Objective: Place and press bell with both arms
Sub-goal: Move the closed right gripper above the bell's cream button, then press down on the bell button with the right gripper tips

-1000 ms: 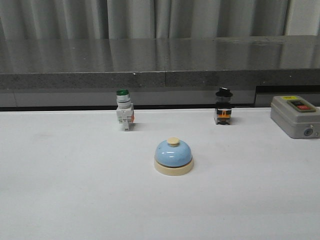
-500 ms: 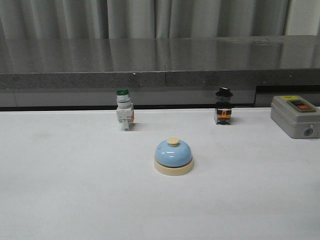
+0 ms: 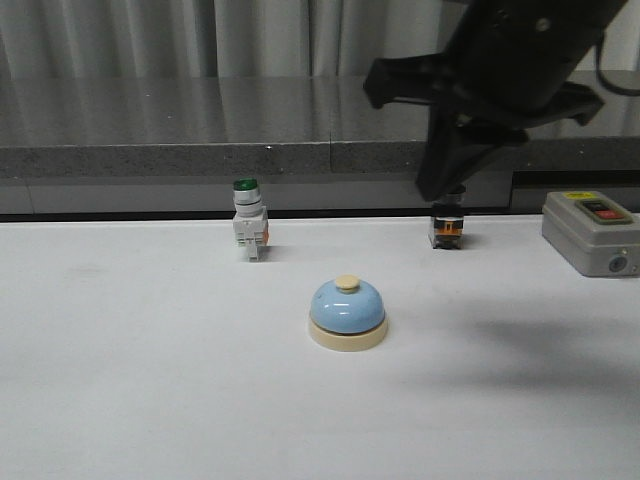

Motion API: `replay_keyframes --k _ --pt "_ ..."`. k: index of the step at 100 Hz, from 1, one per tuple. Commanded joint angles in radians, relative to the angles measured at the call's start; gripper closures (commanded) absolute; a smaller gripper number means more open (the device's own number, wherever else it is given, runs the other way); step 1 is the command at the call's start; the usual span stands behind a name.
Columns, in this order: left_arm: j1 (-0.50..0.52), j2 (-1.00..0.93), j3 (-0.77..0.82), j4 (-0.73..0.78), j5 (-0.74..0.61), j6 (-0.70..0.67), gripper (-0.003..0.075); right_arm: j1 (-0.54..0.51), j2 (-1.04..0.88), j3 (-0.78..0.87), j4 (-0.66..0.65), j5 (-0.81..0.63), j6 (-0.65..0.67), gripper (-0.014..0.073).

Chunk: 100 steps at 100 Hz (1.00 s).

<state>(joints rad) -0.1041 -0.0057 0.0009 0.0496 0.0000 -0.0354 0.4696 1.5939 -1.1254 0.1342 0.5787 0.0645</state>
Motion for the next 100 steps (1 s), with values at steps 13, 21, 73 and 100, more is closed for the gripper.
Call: replay_keyframes --k 13,21,73,100 --pt "0.002 -0.029 0.042 -0.008 -0.082 -0.009 0.0741 0.053 0.091 -0.131 0.006 0.0 -0.002 0.0654" --pt "0.002 -0.029 0.042 -0.008 -0.082 -0.009 0.0741 0.067 0.124 -0.158 0.006 0.005 -0.002 0.0654" --pt "0.002 -0.029 0.042 -0.008 -0.082 -0.009 0.0741 0.095 0.228 -0.217 0.006 0.012 -0.002 0.0654" --pt "0.002 -0.029 0.042 -0.008 -0.082 -0.009 0.0741 0.095 0.248 -0.217 0.006 0.015 -0.002 0.0654"
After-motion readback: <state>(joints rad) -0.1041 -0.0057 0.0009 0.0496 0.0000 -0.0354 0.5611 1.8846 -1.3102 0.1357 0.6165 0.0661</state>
